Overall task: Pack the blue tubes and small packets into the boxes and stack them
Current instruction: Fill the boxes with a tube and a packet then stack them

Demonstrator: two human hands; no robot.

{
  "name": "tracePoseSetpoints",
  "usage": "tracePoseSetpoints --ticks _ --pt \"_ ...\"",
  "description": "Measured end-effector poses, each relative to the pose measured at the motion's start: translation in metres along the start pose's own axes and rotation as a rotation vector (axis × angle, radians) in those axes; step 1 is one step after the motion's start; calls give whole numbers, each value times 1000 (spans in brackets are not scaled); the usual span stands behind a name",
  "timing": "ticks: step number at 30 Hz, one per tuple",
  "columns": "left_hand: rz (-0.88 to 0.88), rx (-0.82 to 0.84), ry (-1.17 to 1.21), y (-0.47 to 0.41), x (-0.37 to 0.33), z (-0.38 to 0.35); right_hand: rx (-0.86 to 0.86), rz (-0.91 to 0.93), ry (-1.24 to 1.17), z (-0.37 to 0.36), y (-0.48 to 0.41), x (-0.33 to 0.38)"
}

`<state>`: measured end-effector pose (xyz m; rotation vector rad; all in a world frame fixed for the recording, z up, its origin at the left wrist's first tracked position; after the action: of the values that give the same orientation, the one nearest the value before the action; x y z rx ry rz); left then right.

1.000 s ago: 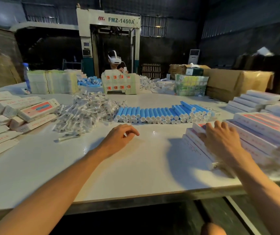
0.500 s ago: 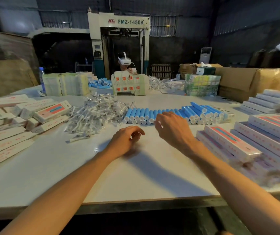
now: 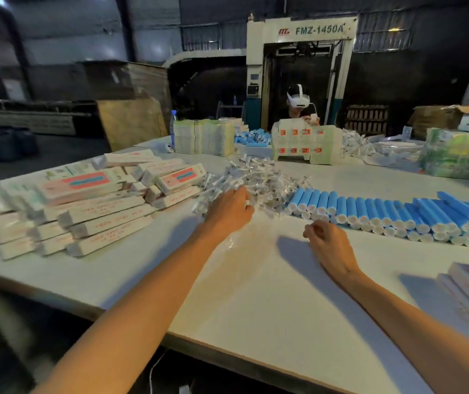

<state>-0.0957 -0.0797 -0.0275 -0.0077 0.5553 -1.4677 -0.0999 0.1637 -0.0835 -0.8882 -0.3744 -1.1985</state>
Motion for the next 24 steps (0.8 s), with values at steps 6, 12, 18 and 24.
tracePoseSetpoints --ticks 6,12,18,24 --pt "371 -48 -439 3 117 82 21 -1 -92 -2 -4 -1" --pt "622 91 -580 36 211 109 43 42 -109 -3 -2 6" --pt "504 100 -727 36 221 108 59 51 -105 -3 -1 7" --pt "257 -71 -911 35 183 116 66 38 -107 -4 0 6"
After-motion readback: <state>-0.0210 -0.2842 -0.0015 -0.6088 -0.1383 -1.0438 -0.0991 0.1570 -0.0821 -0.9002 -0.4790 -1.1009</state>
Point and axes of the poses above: each hand's wrist, its own y-axis away from the middle knuckle, its own z-axis out of the back of the hand, x = y × z, the point moved 5 cm from there along -y, towards the middle knuckle, and after that the axes turned 1 degree about z, right-handed, at the moved point
